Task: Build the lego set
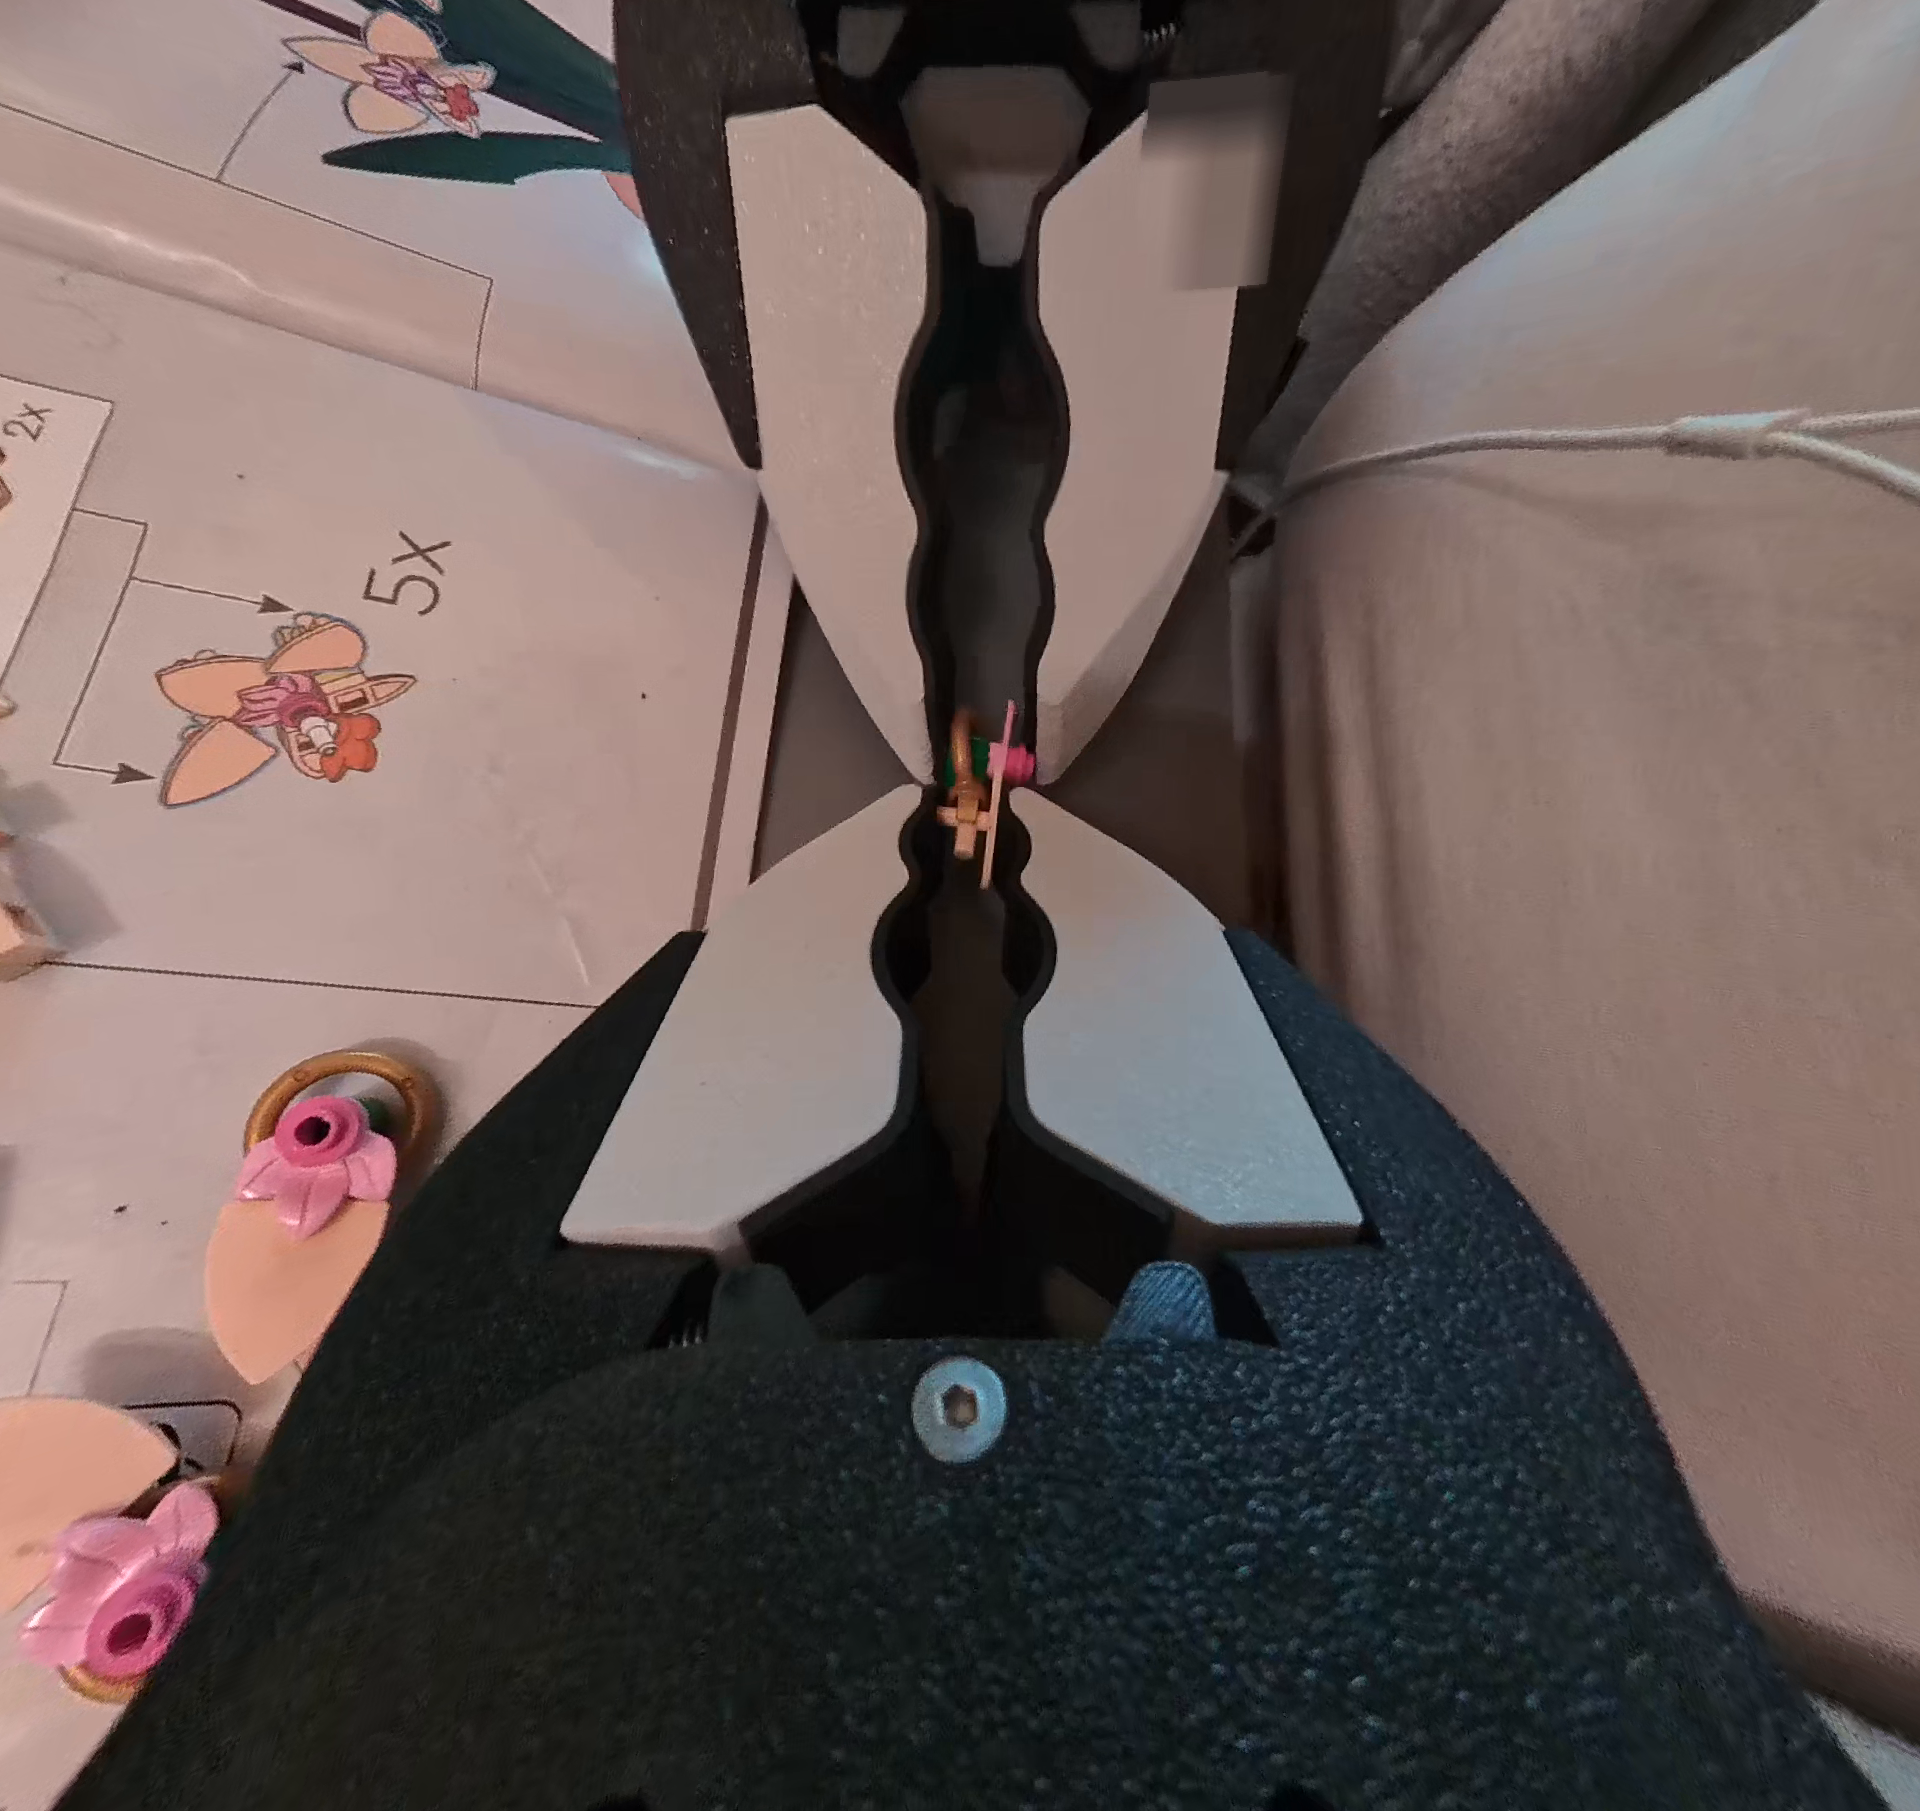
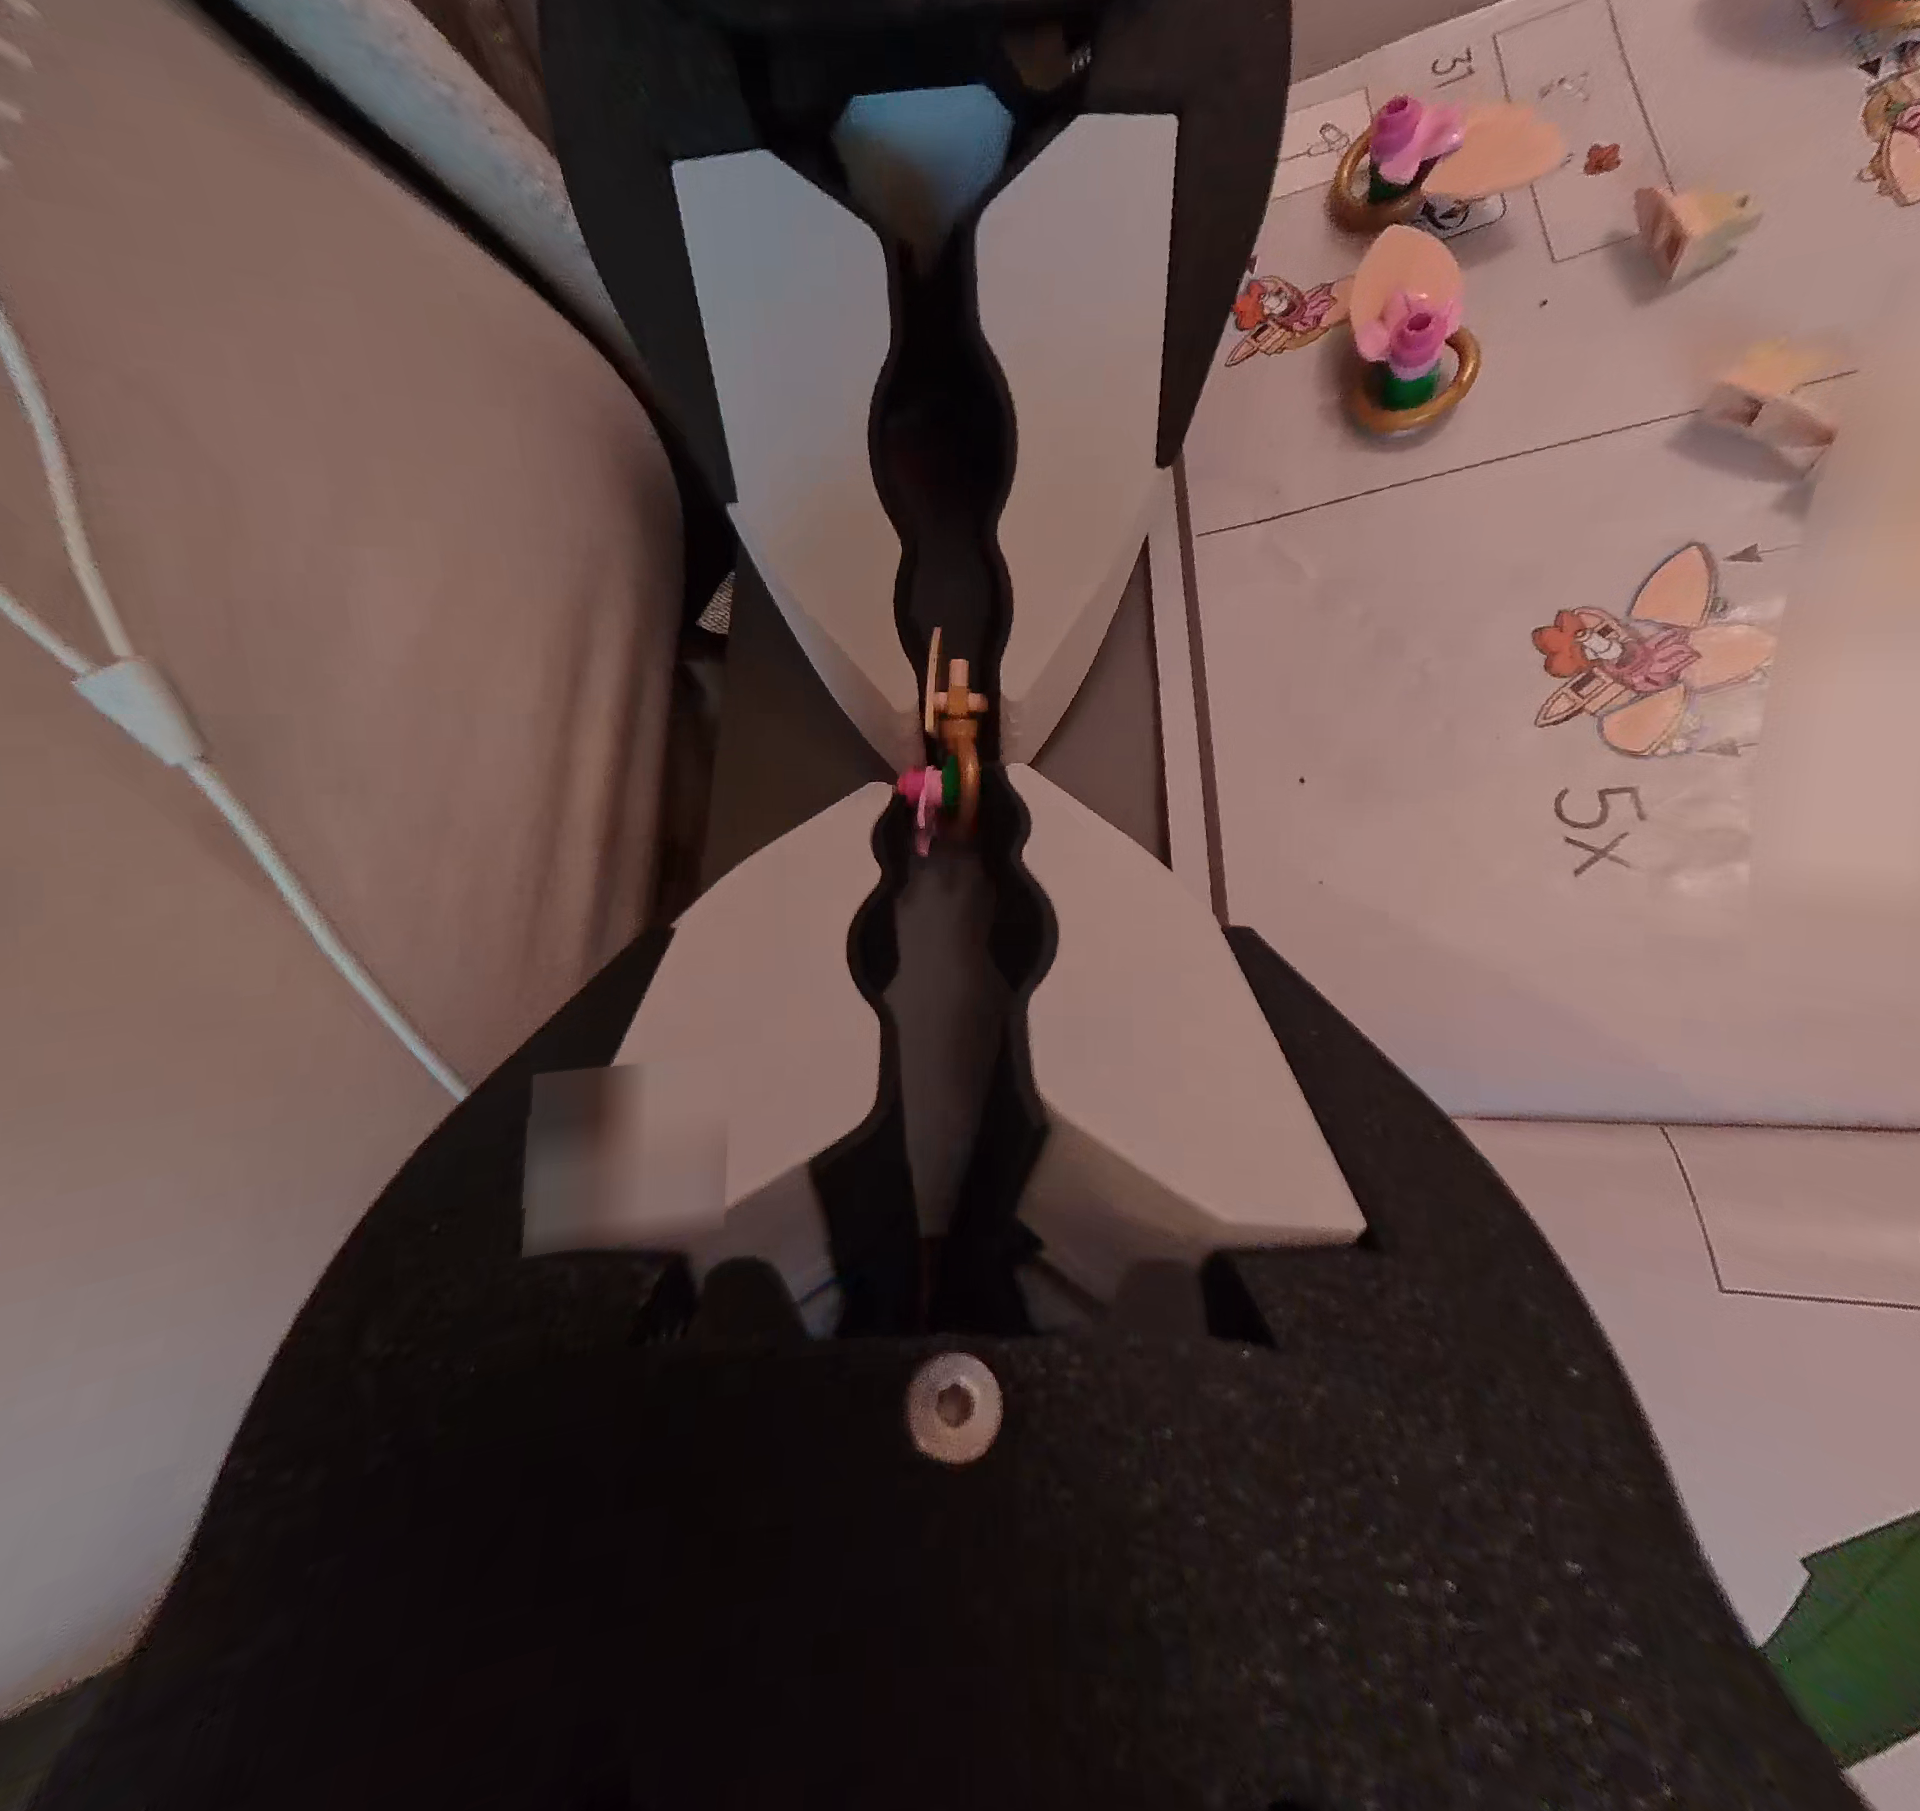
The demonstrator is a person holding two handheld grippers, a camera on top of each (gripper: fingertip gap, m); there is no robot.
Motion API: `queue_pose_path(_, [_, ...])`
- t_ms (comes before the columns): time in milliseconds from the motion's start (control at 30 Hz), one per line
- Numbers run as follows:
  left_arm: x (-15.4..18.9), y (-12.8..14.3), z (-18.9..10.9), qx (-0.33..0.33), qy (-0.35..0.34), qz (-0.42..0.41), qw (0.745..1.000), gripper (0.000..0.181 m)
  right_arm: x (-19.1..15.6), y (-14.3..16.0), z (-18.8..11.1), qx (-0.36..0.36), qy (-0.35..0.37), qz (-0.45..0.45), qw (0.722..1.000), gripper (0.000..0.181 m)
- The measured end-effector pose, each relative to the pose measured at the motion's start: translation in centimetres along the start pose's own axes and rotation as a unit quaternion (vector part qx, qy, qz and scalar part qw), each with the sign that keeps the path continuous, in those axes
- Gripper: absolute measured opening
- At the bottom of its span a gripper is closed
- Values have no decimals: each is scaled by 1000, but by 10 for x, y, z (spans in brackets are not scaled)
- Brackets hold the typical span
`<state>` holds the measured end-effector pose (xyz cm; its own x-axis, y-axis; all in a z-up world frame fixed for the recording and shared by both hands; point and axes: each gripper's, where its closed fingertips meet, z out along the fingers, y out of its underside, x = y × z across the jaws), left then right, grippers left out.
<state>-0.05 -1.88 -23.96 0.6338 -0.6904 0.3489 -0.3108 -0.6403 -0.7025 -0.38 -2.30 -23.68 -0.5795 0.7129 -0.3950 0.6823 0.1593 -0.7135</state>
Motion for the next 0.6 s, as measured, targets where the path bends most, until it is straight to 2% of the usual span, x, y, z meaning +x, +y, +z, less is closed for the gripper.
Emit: queue_pose_path(600, [2,3,-2,-6,12,6,1000,9,-3,-5,3,6,-21,9,1000,13])
